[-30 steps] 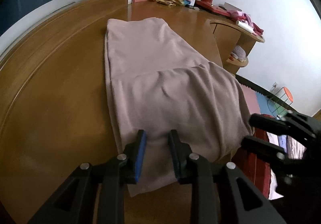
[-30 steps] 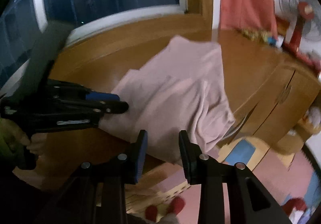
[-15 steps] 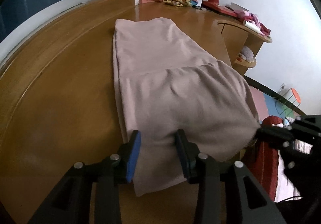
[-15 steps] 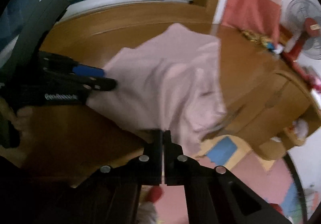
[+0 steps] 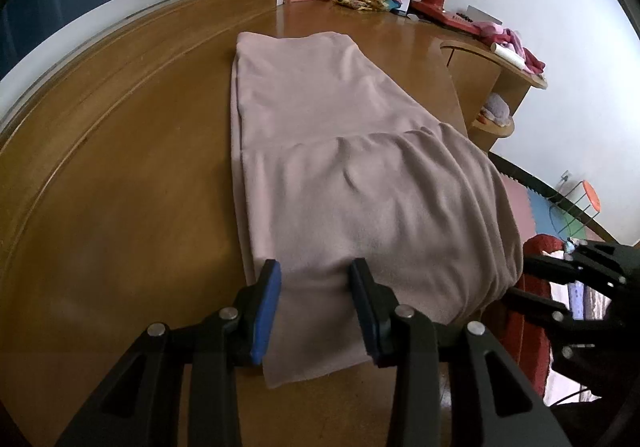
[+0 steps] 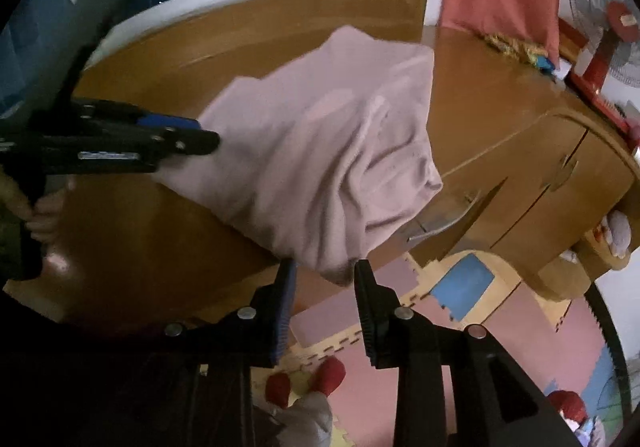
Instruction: Fold clothes
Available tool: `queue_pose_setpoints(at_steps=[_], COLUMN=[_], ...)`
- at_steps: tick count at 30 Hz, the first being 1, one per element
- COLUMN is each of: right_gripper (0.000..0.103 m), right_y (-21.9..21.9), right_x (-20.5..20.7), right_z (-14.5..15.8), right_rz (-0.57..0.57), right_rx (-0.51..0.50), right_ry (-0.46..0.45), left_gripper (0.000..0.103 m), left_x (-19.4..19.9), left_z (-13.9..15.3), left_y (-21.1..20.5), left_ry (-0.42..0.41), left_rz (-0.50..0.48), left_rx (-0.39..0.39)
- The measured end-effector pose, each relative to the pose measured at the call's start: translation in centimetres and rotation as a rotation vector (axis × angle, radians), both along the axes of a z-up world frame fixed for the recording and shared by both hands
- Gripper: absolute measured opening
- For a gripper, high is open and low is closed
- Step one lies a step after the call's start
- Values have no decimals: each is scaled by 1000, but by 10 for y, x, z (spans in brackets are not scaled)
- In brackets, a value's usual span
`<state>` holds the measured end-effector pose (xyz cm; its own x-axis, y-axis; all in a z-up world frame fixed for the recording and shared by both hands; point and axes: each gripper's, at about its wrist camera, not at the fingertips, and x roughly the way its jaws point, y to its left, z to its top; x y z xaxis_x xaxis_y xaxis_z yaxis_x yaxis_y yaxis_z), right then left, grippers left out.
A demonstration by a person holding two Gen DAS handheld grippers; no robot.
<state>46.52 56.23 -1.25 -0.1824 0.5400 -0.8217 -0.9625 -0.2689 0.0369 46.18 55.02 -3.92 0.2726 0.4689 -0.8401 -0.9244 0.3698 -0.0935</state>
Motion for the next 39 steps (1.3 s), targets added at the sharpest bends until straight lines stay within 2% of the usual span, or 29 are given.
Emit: queue_pose_setpoints(at_steps=[1, 2, 6, 9, 11, 13, 15, 16, 18, 20, 21, 22, 24, 26, 29, 31, 34, 37, 39], right_gripper=[13, 8, 4, 4, 4, 5, 5, 9, 19, 43, 45, 45, 44, 6, 5, 3, 0, 4, 6], right_y=[4, 5, -4, -5, -9, -11, -8, -6, 1, 15, 28, 40, 65, 87, 91, 91, 94, 92, 101], right_x=[1, -1, 1, 14, 8, 10, 23, 30, 45, 57, 61, 65, 62, 57, 64, 73, 89, 93, 80], right_z=[-2, -1, 17, 17, 15, 17, 31, 39, 55, 62, 61, 59, 41, 21, 20, 18, 16, 34, 51], right_rz=[17, 37, 75, 88, 121, 130, 87, 63, -12, -72, -97, -123, -127, -118, -156, -191, -259, -257, -194], right_rx=[-7, -3, 52, 33, 27, 7, 3, 3, 37, 69, 72, 74, 10, -73, -47, -46, -47, -14, 41], right_ry=[-1, -36, -219, -249, -252, -194, -81, -22, 124, 240, 279, 318, 350, 387, 385, 366, 302, 358, 366], left_gripper=[35, 35, 40, 40, 40, 40, 39, 39, 39, 39, 39, 39, 39, 39, 42, 47, 49, 49, 49], left_x=[0, 1, 2, 1, 3, 3, -2, -6, -10, -9, -7, -4, 5, 15, 20, 16, 12, 12, 14], left_z=[0, 0, -1, -2, -1, 0, 4, 8, 16, 23, 24, 24, 22, 15, -1, -2, -2, -3, -2], left_y=[0, 0, 0, 2, 3, 3, 5, 6, 9, 14, 17, 20, 26, 31, 35, 38, 40, 39, 39], left_ry=[1, 3, 20, -25, -22, -18, -51, -68, -84, -94, -95, -95, -77, -5, 96, 76, 56, 43, 57], left_rz=[0, 0, -1, -4, -6, -10, -2, 4, 9, 5, 2, -2, -11, -13, -2, 14, 27, 42, 39], left_rx=[1, 3, 6, -24, -24, -24, -43, -41, -15, 16, 22, 28, 41, 57, 47, 32, 19, 15, 23])
